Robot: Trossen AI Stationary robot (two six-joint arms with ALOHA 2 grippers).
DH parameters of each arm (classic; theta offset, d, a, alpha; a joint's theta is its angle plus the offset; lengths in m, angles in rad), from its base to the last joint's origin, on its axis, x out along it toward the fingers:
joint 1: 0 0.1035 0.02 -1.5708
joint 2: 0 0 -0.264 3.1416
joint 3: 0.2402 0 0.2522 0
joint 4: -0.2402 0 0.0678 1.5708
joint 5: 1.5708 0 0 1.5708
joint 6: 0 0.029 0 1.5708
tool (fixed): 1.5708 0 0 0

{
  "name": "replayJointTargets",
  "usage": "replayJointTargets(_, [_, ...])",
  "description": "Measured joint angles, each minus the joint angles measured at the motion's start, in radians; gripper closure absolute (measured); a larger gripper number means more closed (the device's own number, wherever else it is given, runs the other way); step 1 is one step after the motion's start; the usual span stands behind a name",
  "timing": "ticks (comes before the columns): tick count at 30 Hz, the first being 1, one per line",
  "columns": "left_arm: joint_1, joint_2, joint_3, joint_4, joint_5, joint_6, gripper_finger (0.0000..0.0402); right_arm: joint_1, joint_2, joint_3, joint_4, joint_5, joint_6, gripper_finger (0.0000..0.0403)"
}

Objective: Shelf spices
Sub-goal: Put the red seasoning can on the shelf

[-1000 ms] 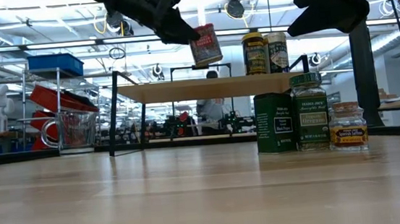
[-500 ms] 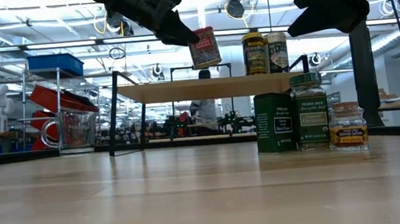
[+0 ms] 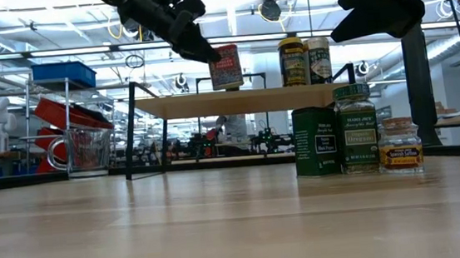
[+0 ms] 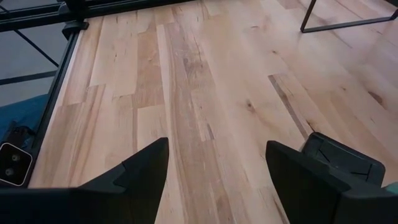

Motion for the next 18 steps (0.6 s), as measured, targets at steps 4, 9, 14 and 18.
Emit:
replayJointTargets(4, [0.009,0.0,0.0,0.0,0.0,-0.003,0.0169,0.0,0.0,0.0,0.0,0.0,0.0,0.0147])
replayJointTargets(9, [-0.014,0.0,0.0,0.028,0.004,-0.01,0.0169,0.0,0.0,0.0,0.0,0.0,-0.004,0.0147])
replayJointTargets(14, [-0.044,0.0,0.0,0.095,0.008,-0.009,0.0169,-0.005,0.0,0.0,0.0,0.001,-0.008,0.0147])
replayJointTargets(18, [-0.043,0.015,-0.002,0.093,-0.013,-0.021,0.0169,-0.006,0.0,0.0,0.0,0.001,-0.008,0.0147])
